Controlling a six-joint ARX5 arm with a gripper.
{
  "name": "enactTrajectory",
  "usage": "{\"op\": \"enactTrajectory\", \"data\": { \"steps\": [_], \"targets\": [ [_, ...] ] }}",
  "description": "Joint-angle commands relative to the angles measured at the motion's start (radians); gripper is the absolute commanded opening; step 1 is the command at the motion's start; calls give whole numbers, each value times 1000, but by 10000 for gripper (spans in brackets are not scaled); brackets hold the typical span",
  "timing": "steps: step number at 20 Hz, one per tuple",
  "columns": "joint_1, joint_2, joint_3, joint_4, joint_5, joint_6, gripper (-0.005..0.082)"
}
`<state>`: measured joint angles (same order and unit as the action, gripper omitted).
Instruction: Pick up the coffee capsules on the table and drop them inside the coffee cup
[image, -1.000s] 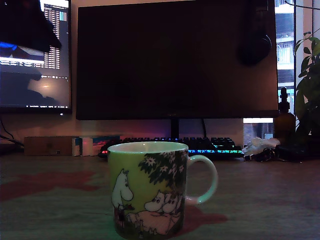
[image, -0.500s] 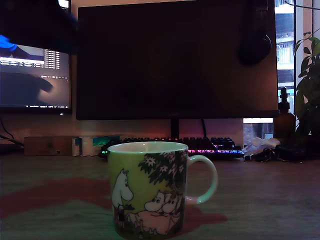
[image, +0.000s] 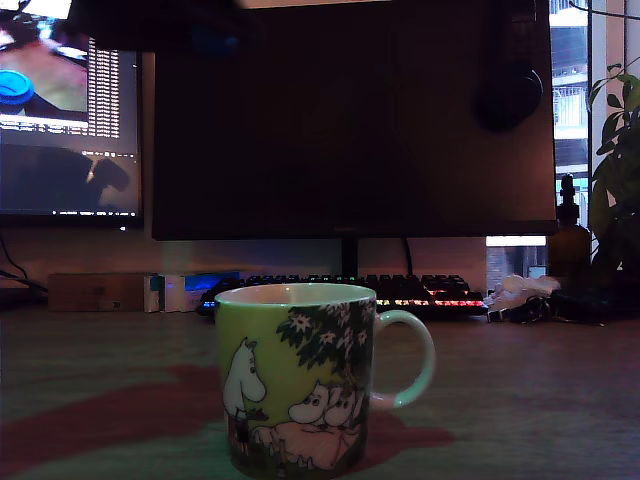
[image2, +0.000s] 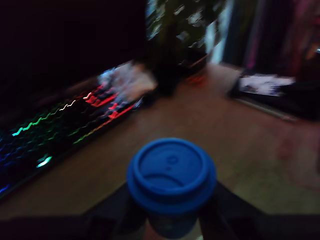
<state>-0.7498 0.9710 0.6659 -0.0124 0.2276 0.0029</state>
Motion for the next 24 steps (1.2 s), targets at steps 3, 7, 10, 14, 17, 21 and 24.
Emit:
{"op": "enactTrajectory", "data": {
  "steps": [3, 7, 10, 14, 17, 21, 24],
  "targets": [
    [-51, 43, -40, 44, 0, -5, 107],
    [-103, 124, -40, 67, 0, -2, 107],
    [-130, 188, -40, 73, -1, 4, 107],
    [-138, 239, -48, 70, -1, 6, 107],
    [-141, 241, -90, 82, -1, 6, 107],
    [-142, 241, -155, 109, 0, 5, 107],
    [-154, 241, -155, 110, 0, 5, 108]
  ]
}}
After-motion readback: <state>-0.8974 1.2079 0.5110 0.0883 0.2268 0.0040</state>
